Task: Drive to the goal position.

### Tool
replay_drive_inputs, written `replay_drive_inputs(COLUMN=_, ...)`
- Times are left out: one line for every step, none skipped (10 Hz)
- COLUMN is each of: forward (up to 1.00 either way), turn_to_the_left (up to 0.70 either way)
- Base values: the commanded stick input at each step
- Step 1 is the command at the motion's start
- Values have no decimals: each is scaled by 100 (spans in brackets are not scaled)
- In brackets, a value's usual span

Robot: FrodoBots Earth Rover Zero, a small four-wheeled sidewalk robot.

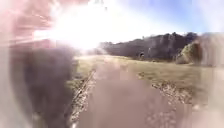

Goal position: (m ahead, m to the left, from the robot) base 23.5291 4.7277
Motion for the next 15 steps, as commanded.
replay_drive_inputs(forward=85, turn_to_the_left=0)
replay_drive_inputs(forward=85, turn_to_the_left=0)
replay_drive_inputs(forward=85, turn_to_the_left=0)
replay_drive_inputs(forward=85, turn_to_the_left=0)
replay_drive_inputs(forward=85, turn_to_the_left=0)
replay_drive_inputs(forward=85, turn_to_the_left=5)
replay_drive_inputs(forward=85, turn_to_the_left=13)
replay_drive_inputs(forward=85, turn_to_the_left=28)
replay_drive_inputs(forward=85, turn_to_the_left=20)
replay_drive_inputs(forward=85, turn_to_the_left=0)
replay_drive_inputs(forward=85, turn_to_the_left=0)
replay_drive_inputs(forward=85, turn_to_the_left=0)
replay_drive_inputs(forward=85, turn_to_the_left=0)
replay_drive_inputs(forward=85, turn_to_the_left=0)
replay_drive_inputs(forward=85, turn_to_the_left=0)
